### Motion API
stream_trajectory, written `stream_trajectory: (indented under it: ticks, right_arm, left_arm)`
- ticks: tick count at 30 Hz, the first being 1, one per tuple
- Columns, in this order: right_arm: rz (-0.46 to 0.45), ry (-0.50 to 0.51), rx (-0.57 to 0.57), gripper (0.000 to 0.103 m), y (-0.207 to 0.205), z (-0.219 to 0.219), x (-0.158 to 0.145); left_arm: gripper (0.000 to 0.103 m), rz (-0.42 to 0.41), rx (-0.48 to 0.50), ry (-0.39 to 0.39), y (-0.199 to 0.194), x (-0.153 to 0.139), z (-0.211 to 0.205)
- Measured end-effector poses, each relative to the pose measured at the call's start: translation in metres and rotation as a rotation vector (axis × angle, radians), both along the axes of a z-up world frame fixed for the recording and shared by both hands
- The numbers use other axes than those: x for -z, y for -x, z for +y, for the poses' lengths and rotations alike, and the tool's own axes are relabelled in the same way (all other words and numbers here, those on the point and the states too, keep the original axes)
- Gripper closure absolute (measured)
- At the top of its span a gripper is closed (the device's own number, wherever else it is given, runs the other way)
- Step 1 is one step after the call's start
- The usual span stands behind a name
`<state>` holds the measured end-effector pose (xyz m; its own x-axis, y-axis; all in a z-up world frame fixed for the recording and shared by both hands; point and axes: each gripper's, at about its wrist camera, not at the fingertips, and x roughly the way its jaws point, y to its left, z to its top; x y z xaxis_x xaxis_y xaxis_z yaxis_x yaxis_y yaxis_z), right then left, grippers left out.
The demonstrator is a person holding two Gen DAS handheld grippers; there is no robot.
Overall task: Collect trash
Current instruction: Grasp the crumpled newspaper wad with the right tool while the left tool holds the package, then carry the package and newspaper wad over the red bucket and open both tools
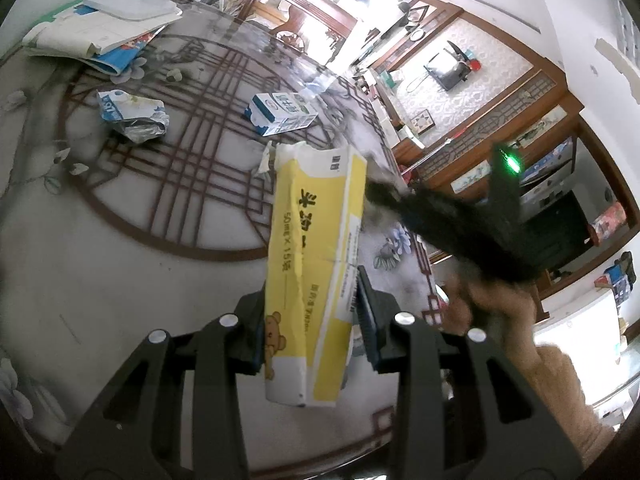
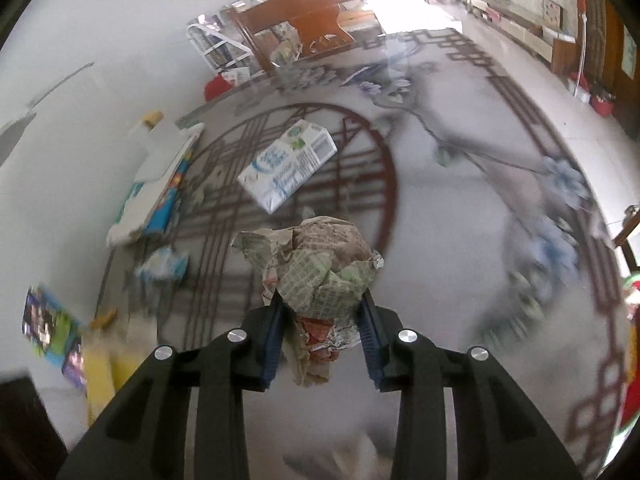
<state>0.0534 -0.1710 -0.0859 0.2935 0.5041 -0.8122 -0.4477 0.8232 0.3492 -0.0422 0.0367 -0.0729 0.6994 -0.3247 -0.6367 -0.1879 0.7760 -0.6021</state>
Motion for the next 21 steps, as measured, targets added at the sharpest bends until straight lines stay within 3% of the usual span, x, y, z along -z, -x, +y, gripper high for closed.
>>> stream_trajectory:
  ticks: [7,21]
  right_arm:
    - [-0.104,0.030,-0.001,0.070,0.051,-0.048,-0.013]
    - [-0.137,-0.006,0.050,0.069,0.083,-0.095,-0.017]
  left_arm:
    - [0.068,0.007,0.003,-0.034,0.001,-0.001,-0.004]
    - [0.068,0.029,0.015,-0.151,-0.003,-0.003,-0.019]
